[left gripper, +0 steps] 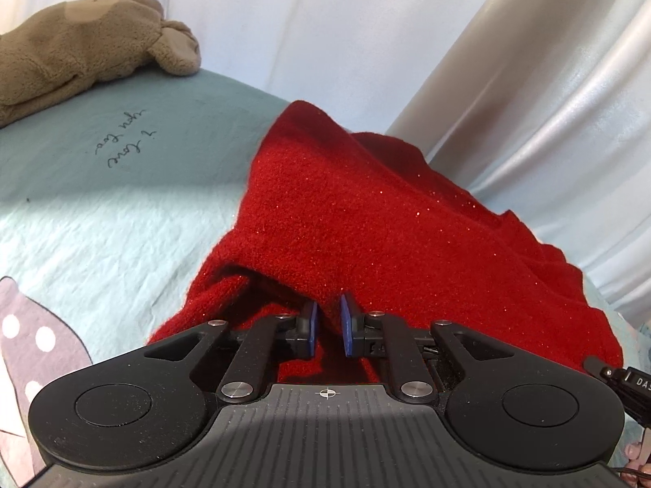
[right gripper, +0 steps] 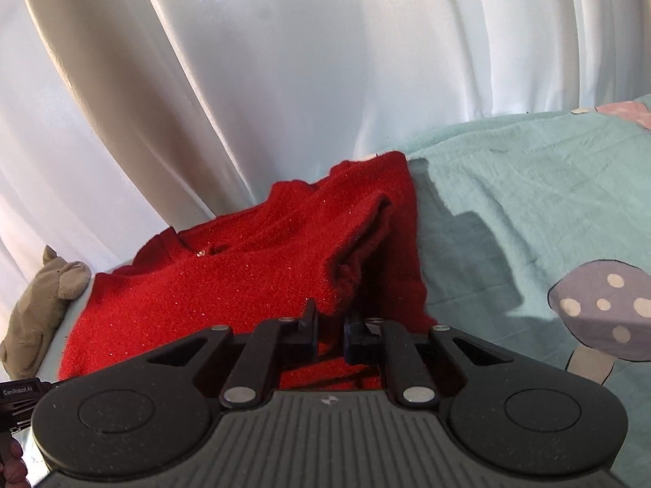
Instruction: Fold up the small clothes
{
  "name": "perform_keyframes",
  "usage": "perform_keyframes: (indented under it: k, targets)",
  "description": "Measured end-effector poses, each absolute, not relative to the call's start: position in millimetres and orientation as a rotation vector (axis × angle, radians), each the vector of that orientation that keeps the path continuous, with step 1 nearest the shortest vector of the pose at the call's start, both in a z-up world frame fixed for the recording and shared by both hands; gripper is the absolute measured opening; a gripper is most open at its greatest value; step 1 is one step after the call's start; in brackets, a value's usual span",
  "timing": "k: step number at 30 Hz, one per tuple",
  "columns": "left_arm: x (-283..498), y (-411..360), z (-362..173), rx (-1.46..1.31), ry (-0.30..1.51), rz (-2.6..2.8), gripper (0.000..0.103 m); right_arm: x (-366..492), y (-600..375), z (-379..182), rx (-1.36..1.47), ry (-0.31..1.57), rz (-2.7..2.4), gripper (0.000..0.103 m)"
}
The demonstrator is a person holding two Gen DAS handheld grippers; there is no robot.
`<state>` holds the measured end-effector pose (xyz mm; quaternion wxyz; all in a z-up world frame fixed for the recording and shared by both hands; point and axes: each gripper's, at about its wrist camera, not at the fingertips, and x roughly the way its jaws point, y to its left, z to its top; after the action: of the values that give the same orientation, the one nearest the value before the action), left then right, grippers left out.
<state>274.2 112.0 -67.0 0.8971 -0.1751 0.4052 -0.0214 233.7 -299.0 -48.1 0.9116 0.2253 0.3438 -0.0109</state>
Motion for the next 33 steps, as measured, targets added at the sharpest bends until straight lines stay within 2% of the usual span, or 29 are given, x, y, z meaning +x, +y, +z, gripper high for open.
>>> perform_keyframes:
  k: [7,12,15,16,19,21,26,27,29,32,33]
  targets:
    - [275.7,109.1,-68.6,-0.323,0.849,-0.045,0.015,236.3,-300.5,-61.7,0.447,0.730,-0.033,0.009]
    - [275.6,110.9,-66.4,-0.251,0.893,0.010,0.032,235.8,-299.9,-56.1,0.390,0.755,-0.008,0.014]
    - [267.4,120.1,-56.2,-0.219,0.897,0.076,0.031,227.6,-310.9,-49.0,0.439,0.753,-0.011,0.018]
    - [264.4,122.9,-51.8,-0.212,0.887,0.099,0.031,223.8,-314.0,-46.1,0.447,0.747,-0.020,0.023]
    - [254.5,129.5,-31.9,-0.218,0.809,0.128,0.031,212.9,-316.9,-34.8,0.373,0.722,-0.141,0.049]
    - [257.0,124.5,-23.2,-0.204,0.776,0.091,0.036,206.7,-316.5,-28.1,0.347,0.679,-0.140,0.047]
    - [285.9,98.4,-39.1,-0.183,0.822,-0.001,0.039,218.9,-279.0,-17.2,0.259,0.631,0.026,0.035]
    - [290.5,94.4,-46.5,-0.168,0.843,-0.003,0.038,223.9,-268.6,-18.8,0.229,0.628,0.059,0.033]
    - [295.4,85.4,-62.7,-0.100,0.857,0.013,0.039,234.0,-252.8,-28.3,0.160,0.651,0.099,0.023]
    - [291.8,75.3,-64.9,-0.001,0.823,0.013,0.040,249.2,-245.5,-55.5,0.093,0.749,0.104,0.018]
    - [291.3,73.9,-65.9,0.015,0.814,0.012,0.041,246.5,-246.6,-58.0,0.078,0.714,0.111,0.018]
